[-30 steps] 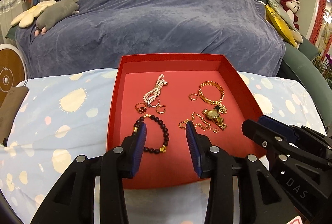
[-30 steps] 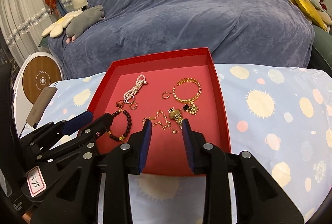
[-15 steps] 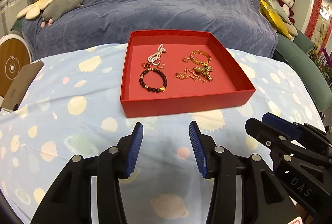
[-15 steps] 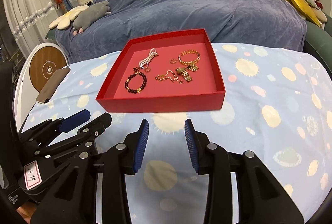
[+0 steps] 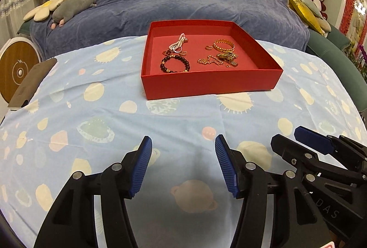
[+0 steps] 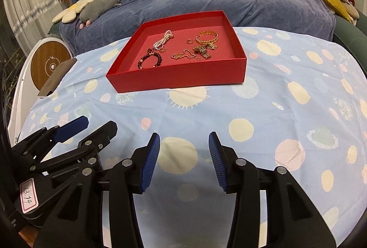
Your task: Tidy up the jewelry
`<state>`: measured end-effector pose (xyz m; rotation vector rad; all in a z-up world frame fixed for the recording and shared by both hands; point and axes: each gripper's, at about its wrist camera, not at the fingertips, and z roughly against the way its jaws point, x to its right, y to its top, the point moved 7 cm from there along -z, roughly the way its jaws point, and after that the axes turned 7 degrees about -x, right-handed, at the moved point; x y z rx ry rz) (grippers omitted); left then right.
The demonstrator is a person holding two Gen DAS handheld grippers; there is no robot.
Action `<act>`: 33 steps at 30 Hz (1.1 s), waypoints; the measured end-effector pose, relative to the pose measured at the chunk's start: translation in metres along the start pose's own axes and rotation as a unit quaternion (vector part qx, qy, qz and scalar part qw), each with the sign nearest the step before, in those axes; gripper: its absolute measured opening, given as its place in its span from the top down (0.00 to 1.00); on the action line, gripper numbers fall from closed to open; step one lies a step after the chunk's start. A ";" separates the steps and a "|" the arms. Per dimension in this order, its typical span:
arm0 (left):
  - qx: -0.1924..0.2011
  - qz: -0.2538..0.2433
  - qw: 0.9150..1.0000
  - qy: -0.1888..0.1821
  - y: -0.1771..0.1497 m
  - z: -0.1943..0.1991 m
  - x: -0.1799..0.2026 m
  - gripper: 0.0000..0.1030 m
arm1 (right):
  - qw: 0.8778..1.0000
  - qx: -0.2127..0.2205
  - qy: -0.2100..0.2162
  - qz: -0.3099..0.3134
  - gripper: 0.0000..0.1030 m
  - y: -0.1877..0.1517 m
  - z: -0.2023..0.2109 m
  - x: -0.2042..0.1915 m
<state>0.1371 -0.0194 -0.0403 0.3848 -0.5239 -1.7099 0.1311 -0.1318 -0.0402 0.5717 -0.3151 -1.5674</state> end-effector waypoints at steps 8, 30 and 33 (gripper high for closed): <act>-0.011 0.005 1.000 0.003 -0.006 -0.007 -0.004 0.46 | 1.000 -0.002 -0.012 0.002 0.57 0.000 -0.003 -0.002; -0.027 0.030 0.999 0.000 -0.006 -0.010 -0.009 0.29 | 0.998 0.024 -0.049 -0.026 0.32 0.005 0.007 0.019; -0.029 0.040 0.999 -0.005 -0.004 -0.010 -0.009 0.29 | 0.998 0.029 -0.052 -0.030 0.32 0.009 0.009 0.020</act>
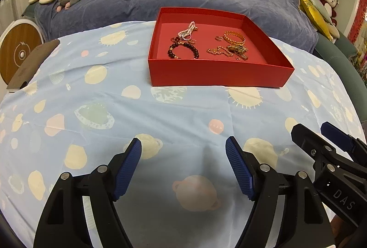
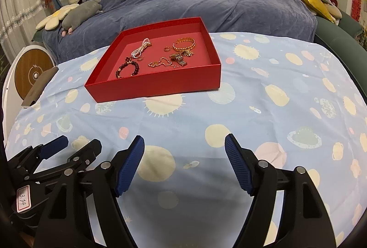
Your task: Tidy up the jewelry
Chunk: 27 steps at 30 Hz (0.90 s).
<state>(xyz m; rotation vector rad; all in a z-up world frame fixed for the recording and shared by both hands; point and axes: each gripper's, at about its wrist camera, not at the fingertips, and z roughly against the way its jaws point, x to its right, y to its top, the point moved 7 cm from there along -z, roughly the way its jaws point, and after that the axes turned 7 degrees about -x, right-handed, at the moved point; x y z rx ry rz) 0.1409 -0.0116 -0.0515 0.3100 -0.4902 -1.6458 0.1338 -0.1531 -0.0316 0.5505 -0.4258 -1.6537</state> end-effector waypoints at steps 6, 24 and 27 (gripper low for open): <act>0.006 0.011 1.000 0.004 0.005 0.004 0.001 0.29 | 1.000 0.014 -0.010 -0.003 0.26 0.004 0.005 0.002; 0.031 0.005 0.999 0.037 0.012 0.014 -0.001 0.23 | 0.999 0.029 -0.021 0.000 0.17 0.006 0.011 0.005; 0.034 0.004 0.998 0.047 0.013 0.014 -0.003 0.19 | 0.999 0.028 -0.021 0.000 0.17 0.006 0.011 0.005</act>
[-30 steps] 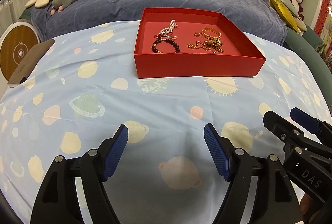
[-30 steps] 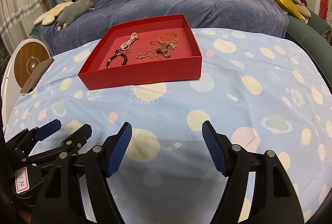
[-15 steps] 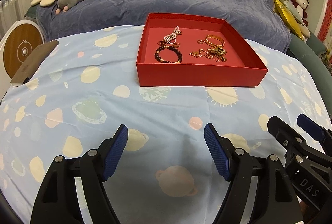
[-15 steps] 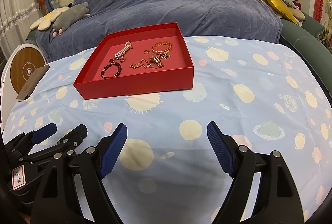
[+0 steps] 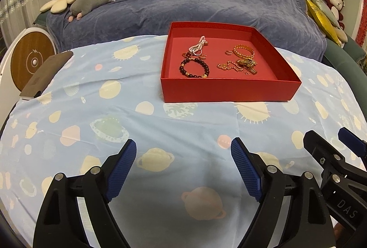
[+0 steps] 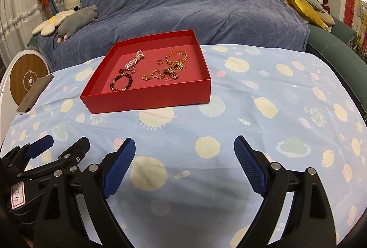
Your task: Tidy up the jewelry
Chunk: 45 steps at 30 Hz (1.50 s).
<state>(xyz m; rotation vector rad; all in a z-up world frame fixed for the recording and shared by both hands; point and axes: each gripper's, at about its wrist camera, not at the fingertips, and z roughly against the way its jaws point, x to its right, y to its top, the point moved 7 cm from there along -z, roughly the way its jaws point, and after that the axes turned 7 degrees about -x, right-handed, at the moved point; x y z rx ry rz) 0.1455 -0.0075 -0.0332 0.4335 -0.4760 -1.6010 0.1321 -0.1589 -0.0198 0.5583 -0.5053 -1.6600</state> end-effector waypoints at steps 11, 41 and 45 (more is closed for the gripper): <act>0.006 -0.003 1.000 0.009 0.002 0.002 -0.004 0.17 | 1.000 0.003 -0.005 0.001 0.13 0.002 0.001 0.001; 0.016 -0.001 1.000 0.019 0.003 0.007 -0.006 0.17 | 1.000 0.007 -0.007 0.002 0.11 0.003 0.002 0.002; 0.016 -0.002 1.000 0.019 0.004 0.007 -0.005 0.17 | 1.000 0.007 -0.006 0.002 0.11 0.003 0.002 0.002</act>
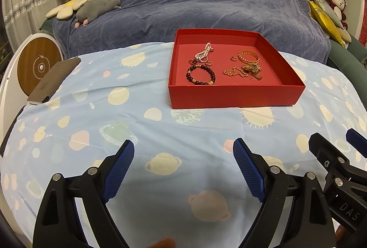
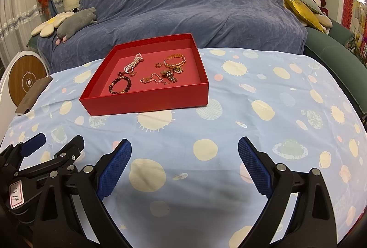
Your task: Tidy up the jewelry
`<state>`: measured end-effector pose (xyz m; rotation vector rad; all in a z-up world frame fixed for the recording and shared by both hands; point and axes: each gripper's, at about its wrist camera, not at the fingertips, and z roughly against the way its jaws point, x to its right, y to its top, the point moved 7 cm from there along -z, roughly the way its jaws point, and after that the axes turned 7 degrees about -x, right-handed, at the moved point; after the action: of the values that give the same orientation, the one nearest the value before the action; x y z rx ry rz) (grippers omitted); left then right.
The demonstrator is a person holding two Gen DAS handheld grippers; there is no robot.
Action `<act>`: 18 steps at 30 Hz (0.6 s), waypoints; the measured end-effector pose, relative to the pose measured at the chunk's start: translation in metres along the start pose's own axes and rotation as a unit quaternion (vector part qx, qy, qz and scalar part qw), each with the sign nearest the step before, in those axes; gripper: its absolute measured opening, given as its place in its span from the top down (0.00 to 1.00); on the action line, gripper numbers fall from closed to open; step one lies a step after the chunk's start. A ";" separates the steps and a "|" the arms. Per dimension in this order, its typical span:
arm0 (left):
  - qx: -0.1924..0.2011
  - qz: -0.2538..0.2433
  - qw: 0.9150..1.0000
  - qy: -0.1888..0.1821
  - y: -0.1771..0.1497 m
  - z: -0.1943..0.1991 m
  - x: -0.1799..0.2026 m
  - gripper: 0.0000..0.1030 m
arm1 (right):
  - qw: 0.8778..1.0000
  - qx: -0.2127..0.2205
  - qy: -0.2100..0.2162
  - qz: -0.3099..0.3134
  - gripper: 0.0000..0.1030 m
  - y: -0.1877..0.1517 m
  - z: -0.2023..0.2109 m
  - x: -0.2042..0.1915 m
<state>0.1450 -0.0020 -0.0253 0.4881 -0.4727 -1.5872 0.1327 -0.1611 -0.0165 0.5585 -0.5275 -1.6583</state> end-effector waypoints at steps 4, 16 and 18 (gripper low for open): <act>-0.004 0.002 1.000 -0.006 0.000 0.000 0.001 0.17 | 1.000 0.002 0.001 0.000 0.11 0.001 0.002 0.000; 0.006 -0.004 1.000 0.008 0.001 0.004 0.000 0.17 | 1.000 0.002 0.001 -0.001 0.11 0.001 0.002 0.000; 0.007 -0.005 1.000 0.010 0.001 0.004 0.000 0.17 | 1.000 0.002 0.000 -0.001 0.11 0.001 0.003 -0.001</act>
<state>0.1436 -0.0018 -0.0209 0.5169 -0.4676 -1.5889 0.1320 -0.1605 -0.0134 0.5621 -0.5295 -1.6591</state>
